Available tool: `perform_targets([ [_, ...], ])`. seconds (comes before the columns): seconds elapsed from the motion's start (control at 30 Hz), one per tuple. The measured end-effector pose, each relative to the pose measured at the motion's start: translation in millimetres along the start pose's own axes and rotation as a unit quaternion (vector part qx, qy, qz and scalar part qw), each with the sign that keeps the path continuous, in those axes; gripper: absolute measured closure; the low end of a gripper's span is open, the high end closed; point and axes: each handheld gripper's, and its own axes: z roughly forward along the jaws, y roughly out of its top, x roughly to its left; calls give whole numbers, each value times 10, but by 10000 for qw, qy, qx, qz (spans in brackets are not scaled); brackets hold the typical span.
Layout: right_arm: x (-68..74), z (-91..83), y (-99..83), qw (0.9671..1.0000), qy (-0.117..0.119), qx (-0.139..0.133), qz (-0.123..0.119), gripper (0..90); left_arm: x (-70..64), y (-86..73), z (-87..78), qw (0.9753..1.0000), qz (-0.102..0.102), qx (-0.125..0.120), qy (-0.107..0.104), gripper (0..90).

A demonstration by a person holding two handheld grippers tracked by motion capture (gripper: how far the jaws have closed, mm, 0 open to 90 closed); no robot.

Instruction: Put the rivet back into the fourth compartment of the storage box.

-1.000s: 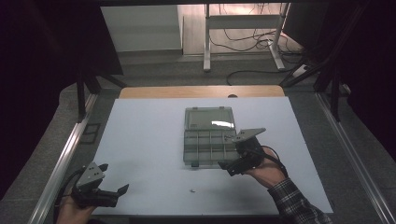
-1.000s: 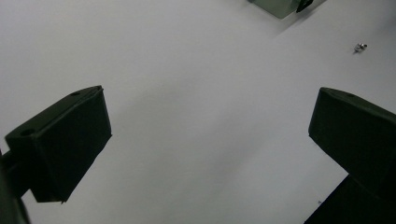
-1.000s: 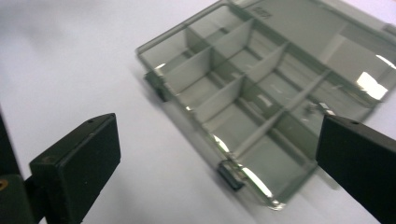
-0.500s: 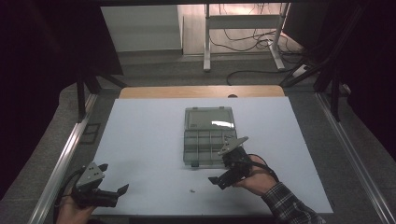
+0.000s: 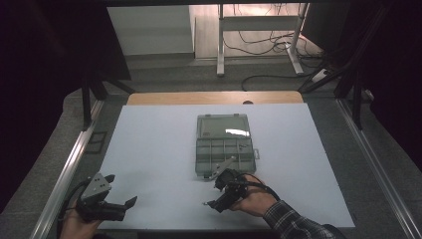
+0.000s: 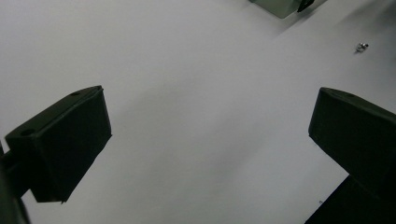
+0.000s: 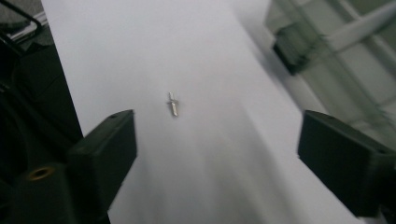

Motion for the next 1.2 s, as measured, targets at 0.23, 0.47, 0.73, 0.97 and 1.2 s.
perform_targets([
  [0.23,83,170,73,9995,89,203,-243,440,1,-1,-1,10000,1,-4,8,0],
  [0.47,125,272,133,9985,207,238,-437,613,1,0,-2,10000,7,-8,17,0],
  [0.73,199,362,163,9959,55,421,-796,759,-3,3,-1,10000,27,4,22,0],
  [0.97,207,356,164,9953,78,458,-846,810,-5,3,-1,10000,30,5,26,0],
  [1.2,168,284,169,9963,178,271,-797,809,-2,-1,-3,10000,23,-4,32,0],
])
